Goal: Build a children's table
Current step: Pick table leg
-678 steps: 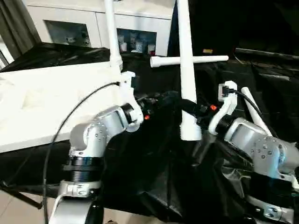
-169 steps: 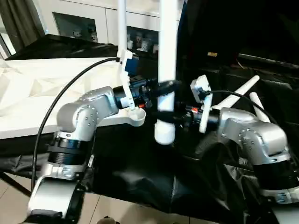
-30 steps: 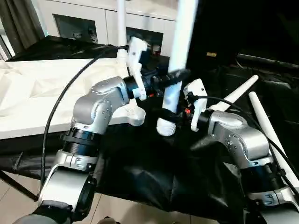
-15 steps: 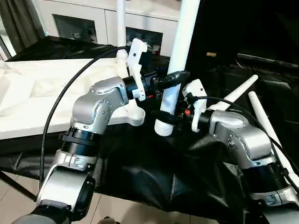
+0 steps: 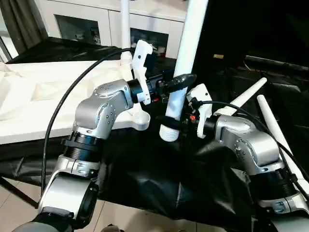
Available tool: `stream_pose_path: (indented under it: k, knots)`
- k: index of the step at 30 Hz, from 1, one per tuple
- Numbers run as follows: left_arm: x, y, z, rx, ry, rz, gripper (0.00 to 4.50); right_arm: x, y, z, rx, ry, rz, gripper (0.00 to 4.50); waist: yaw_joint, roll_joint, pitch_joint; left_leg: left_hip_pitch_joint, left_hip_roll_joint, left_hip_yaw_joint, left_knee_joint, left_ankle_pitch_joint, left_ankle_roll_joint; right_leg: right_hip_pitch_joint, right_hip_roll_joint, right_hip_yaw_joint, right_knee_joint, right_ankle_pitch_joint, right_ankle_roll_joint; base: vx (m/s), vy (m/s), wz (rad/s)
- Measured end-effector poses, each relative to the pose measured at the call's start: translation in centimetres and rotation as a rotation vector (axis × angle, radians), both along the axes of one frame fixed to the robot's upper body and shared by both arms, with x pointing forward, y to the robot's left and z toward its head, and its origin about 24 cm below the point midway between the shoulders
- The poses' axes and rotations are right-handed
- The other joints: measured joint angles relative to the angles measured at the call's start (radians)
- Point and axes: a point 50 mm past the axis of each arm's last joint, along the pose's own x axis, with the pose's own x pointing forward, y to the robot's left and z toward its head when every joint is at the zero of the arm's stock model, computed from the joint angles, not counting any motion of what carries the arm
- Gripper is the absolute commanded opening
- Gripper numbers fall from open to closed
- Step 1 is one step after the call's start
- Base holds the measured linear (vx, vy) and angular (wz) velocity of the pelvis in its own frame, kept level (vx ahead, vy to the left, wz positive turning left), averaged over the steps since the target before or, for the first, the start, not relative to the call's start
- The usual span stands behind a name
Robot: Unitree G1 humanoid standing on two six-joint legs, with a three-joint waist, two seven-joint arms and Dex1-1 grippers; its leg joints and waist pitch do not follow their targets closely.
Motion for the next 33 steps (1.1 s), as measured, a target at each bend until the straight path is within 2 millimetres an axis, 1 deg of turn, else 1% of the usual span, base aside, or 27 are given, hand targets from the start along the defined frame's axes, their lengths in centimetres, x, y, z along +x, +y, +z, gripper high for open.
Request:
stream_pose_path:
  k: [1, 2, 5, 15, 16, 18, 21, 22, 23, 29, 30, 33]
  knots:
    - [-0.01, 0.01, 0.01, 0.0, -0.001, -0.002, 1.82, 0.03, -0.08, -0.02, 0.001, 0.002, -0.005, 2.17, 0.0, 0.0, 0.0, 0.0, 0.0, 0.0, 0.0, 0.0, 0.0, 0.0, 0.0, 0.0, 0.0, 0.0, 0.0, 0.0, 0.0, 0.0]
    - [0.0, 0.03, 0.01, 0.0, -0.001, -0.001, 1.82, 0.03, -0.06, -0.02, 0.002, 0.003, -0.003, 2.17, 0.0, 0.0, 0.0, 0.0, 0.0, 0.0, 0.0, 0.0, 0.0, 0.0, 0.0, 0.0, 0.0, 0.0, 0.0, 0.0, 0.0, 0.0]
    - [0.0, 0.03, 0.01, 0.0, -0.001, -0.001, 1.82, 0.05, -0.11, -0.04, 0.005, 0.007, -0.006, 1.97, 0.0, 0.0, 0.0, 0.0, 0.0, 0.0, 0.0, 0.0, 0.0, 0.0, 0.0, 0.0, 0.0, 0.0, 0.0, 0.0, 0.0, 0.0]
    - [0.01, -0.04, -0.02, -0.002, 0.0, 0.0, 1.82, 0.07, -0.17, -0.06, 0.006, 0.012, -0.011, 1.92, 0.0, 0.0, 0.0, 0.0, 0.0, 0.0, 0.0, 0.0, 0.0, 0.0, 0.0, 0.0, 0.0, 0.0, 0.0, 0.0, 0.0, 0.0]
    - [0.01, -0.03, -0.02, -0.002, 0.0, 0.001, 1.82, 0.1, -0.14, -0.09, 0.007, 0.012, -0.015, 2.26, 0.0, 0.0, 0.0, 0.0, 0.0, 0.0, 0.0, 0.0, 0.0, 0.0, 0.0, 0.0, 0.0, 0.0, 0.0, 0.0, 0.0, 0.0]
    - [0.05, 0.02, -0.05, -0.001, 0.002, 0.006, 1.82, 0.14, 0.03, -0.2, 0.016, 0.015, -0.02, 2.61, -0.001, 0.001, 0.0, 0.0, 0.0, 0.0, 0.0, 0.0, 0.0, 0.0, 0.0, 0.0, 0.0, 0.0, 0.0, 0.0, 0.0, 0.0]
    - [0.14, 0.18, 0.09, -0.011, -0.006, 0.02, 1.82, 0.26, 0.08, -0.54, 0.015, 0.029, -0.039, 2.7, 0.0, 0.001, 0.001, 0.0, 0.0, 0.0, 0.0, 0.0, 0.0, 0.0, 0.0, 0.0, 0.0, 0.0, 0.0, 0.0, 0.0, 0.0]
    - [0.17, 0.27, 0.15, -0.015, -0.01, 0.023, 1.82, 0.28, 0.05, -0.55, 0.014, 0.029, -0.043, 2.94, 0.0, 0.001, 0.001, 0.0, 0.0, 0.0, 0.0, 0.0, 0.0, 0.0, 0.0, 0.0, 0.0, 0.0, 0.0, 0.0, 0.0, 0.0]
    - [0.18, 0.3, 0.18, -0.017, -0.012, 0.025, 1.82, 0.3, 0.04, -0.56, 0.013, 0.028, -0.047, 3.0, 0.0, 0.001, 0.001, 0.0, 0.0, 0.0, 0.0, 0.0, 0.0, 0.0, 0.0, 0.0, 0.0, 0.0, 0.0, 0.0, 0.0, 0.0]
    - [0.18, 0.31, 0.19, -0.017, -0.014, 0.025, 1.82, 0.34, 0.01, -0.59, 0.009, 0.028, -0.053, 3.02, 0.0, 0.001, 0.001, 0.0, 0.0, 0.0, -0.001, 0.0, 0.0, 0.0, 0.0, 0.0, -0.001, 0.0, 0.0, 0.0, 0.0, 0.0]
    - [0.18, 0.31, 0.2, -0.017, -0.014, 0.025, 1.82, 0.33, 0.01, -0.58, 0.009, 0.028, -0.053, 2.85, 0.0, 0.001, 0.001, 0.0, 0.0, 0.0, -0.001, 0.0, 0.0, 0.0, 0.0, 0.0, -0.001, 0.0, 0.0, 0.0, 0.0, 0.0]
    - [0.17, 0.31, 0.2, -0.017, -0.014, 0.023, 1.82, 0.35, 0.01, -0.56, 0.013, 0.027, -0.055, 2.85, 0.0, 0.002, 0.002, 0.0, 0.0, 0.0, -0.001, 0.0, 0.0, 0.0, 0.0, 0.0, -0.001, 0.0, 0.0, 0.0, 0.0, 0.0]
